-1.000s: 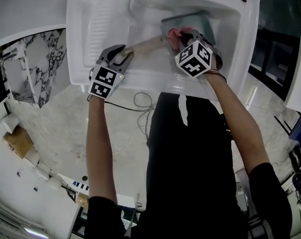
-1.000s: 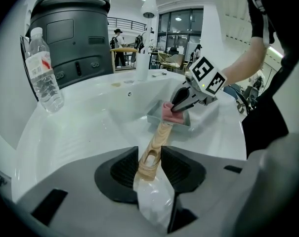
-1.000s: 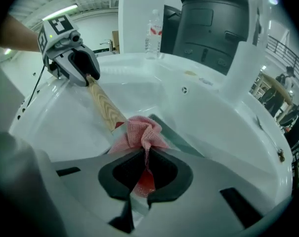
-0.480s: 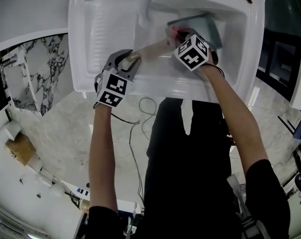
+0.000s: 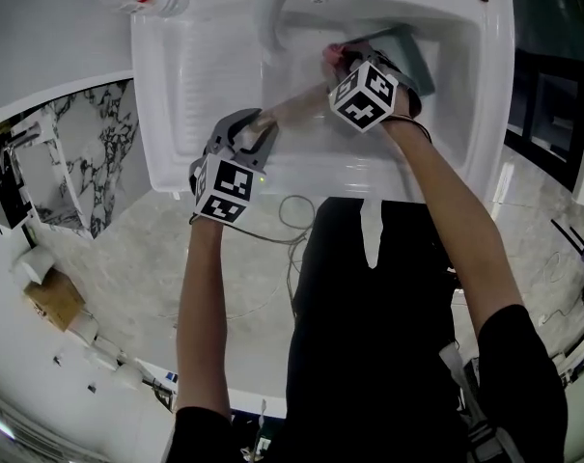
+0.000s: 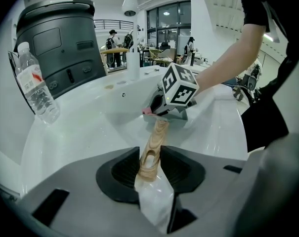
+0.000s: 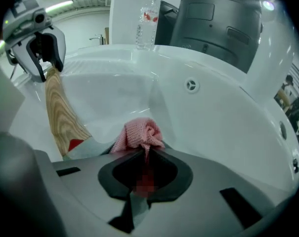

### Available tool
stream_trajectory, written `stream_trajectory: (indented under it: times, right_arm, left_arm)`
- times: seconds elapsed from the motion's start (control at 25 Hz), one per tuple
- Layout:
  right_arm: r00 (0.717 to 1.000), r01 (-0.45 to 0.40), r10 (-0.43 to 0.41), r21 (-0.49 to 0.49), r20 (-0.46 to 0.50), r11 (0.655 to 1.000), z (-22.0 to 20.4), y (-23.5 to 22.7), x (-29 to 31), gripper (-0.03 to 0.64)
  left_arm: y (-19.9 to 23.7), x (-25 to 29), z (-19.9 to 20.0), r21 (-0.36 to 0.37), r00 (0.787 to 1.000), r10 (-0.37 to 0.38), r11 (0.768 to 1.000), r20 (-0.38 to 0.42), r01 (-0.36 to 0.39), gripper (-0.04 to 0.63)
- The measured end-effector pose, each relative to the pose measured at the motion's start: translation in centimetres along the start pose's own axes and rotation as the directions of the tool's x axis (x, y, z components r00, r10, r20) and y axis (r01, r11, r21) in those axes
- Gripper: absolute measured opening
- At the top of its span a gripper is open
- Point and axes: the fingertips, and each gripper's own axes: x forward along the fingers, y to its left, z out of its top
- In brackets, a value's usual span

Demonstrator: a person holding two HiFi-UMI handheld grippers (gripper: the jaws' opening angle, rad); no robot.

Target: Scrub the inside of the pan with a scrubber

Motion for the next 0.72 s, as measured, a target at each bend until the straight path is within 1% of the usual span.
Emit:
stream_trajectory:
  times: [0.16, 0.32, 0.52, 0.64, 0.72]
  right_arm:
    - [0.993, 0.104, -0.107, -0.065, -0.049, 0.992, -1.6, -1.8, 0.1, 0.041]
    - [0.975, 0.184, -0.196, -0.113, -0.101, 0.976, -3.8, -4.4, 0.2, 0.041]
    - [0.936, 0.257, -0.292, -0.187, -0.197, 0.948, -6.4, -7.0, 0.3, 0.034]
    - [0.902, 0.294, -0.355, -0.251, -0.244, 0.922, -7.3, -8.2, 0.0, 0.026]
    - [0.884, 0.297, -0.364, -0.251, -0.293, 0.922, -8.0, -8.4, -0.3, 0.026]
  left_arm:
    - [-0.2, -0.2, -0.3, -0.001, 1.0, 0.005, 1.0, -0.011, -0.005, 0.149]
    - [-0.3, -0.2, -0.2, 0.005, 1.0, 0.014, 1.0, -0.019, -0.014, 0.149]
    - [-0.4, 0.0, -0.3, 0.023, 0.999, 0.021, 1.0, -0.03, -0.02, 0.149]
    - [-0.4, 0.1, -0.2, 0.026, 0.999, 0.022, 0.999, -0.034, -0.021, 0.149]
    - [-0.4, 0.1, -0.2, 0.018, 0.999, 0.022, 1.0, -0.035, -0.021, 0.149]
